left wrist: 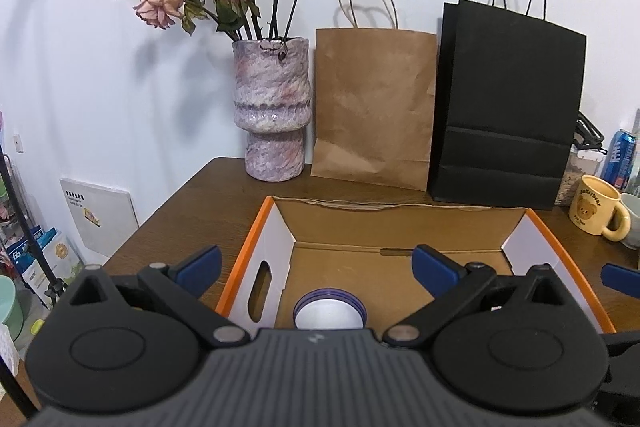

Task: Organize rigid objects
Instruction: 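Lift both tools out of the box back toward the table items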

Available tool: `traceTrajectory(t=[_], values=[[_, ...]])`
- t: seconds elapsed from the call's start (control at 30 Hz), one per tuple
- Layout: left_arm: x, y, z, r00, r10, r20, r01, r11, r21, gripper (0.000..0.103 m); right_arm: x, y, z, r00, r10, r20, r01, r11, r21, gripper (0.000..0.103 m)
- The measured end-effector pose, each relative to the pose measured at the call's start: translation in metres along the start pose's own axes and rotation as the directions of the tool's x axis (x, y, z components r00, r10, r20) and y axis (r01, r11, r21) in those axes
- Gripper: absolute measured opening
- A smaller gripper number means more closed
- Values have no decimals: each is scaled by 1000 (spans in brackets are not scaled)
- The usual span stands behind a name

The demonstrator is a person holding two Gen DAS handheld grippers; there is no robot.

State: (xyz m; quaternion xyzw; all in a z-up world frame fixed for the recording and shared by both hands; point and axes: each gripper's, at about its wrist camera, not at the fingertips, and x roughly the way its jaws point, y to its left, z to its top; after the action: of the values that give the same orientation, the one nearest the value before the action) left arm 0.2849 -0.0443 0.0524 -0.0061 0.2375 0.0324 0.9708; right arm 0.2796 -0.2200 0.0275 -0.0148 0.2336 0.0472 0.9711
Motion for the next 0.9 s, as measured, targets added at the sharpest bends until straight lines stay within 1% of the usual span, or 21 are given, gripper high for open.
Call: traceTrajectory(t=[0.27, 0.9], values=[[-27, 2, -8, 1000, -18, 24, 18, 1000, 3, 103, -27, -2, -8, 1000, 13, 23, -13, 1000, 3, 103], [-84, 12, -49, 999, -36, -4, 36, 999, 3, 103, -97, -15, -51, 999, 25, 35, -24, 1000, -3, 103]])
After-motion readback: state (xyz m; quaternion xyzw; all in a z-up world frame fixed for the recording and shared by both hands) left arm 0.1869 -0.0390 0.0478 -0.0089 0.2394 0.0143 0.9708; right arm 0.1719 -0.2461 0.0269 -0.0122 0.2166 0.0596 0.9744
